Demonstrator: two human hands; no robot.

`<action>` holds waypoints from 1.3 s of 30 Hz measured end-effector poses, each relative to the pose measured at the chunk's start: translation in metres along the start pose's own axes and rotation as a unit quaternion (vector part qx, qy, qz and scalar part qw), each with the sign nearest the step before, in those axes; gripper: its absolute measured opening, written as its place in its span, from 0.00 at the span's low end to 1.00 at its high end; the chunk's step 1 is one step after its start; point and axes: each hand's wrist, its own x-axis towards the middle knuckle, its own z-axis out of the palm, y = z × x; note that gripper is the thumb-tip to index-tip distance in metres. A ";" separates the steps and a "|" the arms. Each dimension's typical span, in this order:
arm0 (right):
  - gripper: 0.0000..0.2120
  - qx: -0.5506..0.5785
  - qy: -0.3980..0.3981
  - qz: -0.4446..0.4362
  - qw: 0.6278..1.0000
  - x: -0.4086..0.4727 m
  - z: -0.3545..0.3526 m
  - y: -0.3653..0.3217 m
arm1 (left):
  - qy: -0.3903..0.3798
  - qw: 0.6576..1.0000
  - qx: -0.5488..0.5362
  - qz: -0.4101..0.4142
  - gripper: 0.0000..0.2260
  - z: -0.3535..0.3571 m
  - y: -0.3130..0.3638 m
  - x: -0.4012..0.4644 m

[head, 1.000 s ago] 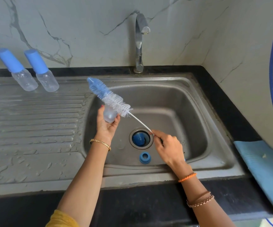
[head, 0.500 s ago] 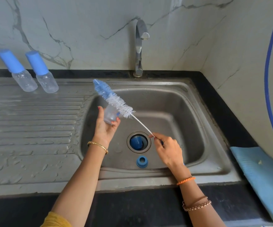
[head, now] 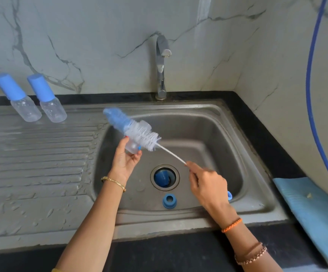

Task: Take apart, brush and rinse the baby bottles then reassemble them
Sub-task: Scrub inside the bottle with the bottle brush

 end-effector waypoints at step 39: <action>0.10 0.013 -0.025 -0.043 0.999 0.082 0.011 0.041 | 0.172 0.620 0.766 -0.015 0.33 -0.057 -0.047 0.045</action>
